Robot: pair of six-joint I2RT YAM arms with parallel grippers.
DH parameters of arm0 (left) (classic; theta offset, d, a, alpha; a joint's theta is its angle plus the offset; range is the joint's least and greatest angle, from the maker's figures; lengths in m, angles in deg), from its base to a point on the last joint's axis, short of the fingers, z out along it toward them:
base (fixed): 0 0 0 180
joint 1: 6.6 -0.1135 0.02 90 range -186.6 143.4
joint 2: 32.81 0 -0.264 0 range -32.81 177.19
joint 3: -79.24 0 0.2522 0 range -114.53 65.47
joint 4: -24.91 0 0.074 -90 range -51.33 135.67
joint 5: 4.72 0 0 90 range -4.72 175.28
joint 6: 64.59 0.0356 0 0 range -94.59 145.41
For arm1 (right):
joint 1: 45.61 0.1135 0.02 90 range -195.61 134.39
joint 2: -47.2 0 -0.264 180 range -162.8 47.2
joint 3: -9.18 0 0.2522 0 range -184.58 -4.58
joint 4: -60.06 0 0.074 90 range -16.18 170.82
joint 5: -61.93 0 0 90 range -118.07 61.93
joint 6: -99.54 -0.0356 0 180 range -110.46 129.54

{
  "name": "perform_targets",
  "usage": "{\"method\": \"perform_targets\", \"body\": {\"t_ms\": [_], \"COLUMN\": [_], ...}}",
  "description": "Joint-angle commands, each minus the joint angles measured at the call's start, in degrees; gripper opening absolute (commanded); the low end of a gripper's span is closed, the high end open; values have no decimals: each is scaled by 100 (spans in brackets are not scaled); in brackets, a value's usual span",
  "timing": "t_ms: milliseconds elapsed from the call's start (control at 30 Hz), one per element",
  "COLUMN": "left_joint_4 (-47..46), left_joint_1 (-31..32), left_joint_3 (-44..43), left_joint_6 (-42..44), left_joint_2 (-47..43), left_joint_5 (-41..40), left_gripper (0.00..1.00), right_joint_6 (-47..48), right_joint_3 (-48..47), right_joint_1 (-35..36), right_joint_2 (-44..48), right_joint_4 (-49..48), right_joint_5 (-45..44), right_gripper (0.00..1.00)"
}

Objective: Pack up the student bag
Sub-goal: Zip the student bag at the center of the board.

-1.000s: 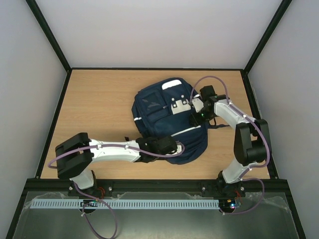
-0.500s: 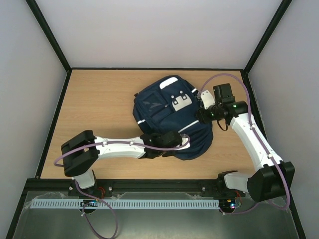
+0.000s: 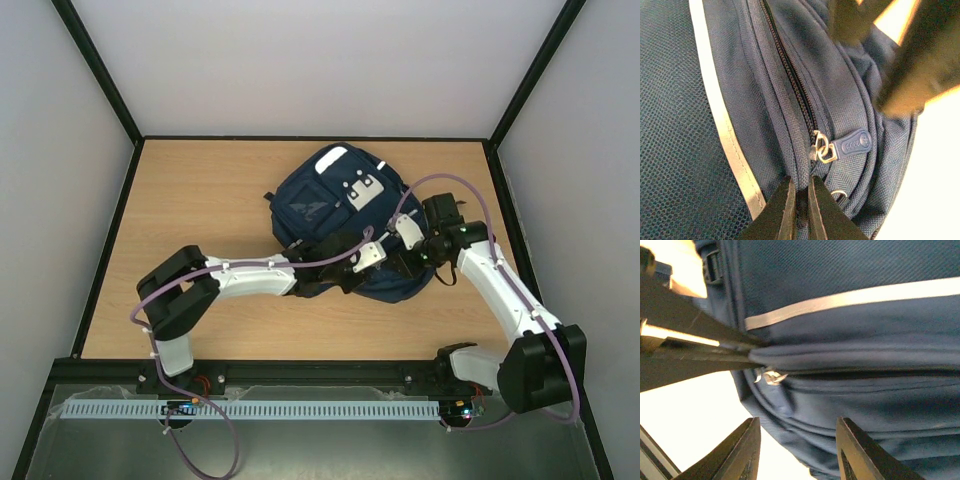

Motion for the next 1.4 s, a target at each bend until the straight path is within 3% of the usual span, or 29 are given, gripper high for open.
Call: {"method": "perform_targets", "body": {"t_ms": [0,267,733,933,1133,1367], "left_joint_4": [-919,-1285,-1029,-1040,-1055,-1121], "left_joint_1": [-348,-715,-781,-797,-873,-1123], "left_joint_3": [-380,-559,-965,-950,-745,-947], "left_joint_6": [-427,-998,-1259,-1281,-1186,-1642], "left_joint_2": [258,566,756,802,847,1094], "left_joint_5": [679,1526,1838,1952,2094,2953], "left_gripper": [2,2,2,2,2,2], "right_joint_6": [559,1020,1470,1329,1123,1421], "right_joint_3": [358,952,1367,1356,803,1352], "right_joint_1": [16,23,515,551,539,542], "right_joint_2": [228,522,545,844,1339,1513], "right_joint_4": [-107,-802,-1709,-1792,-1174,-1259], "right_joint_5": [405,234,-309,-408,-551,-515], "right_gripper": [41,36,25,30,35,36]}}
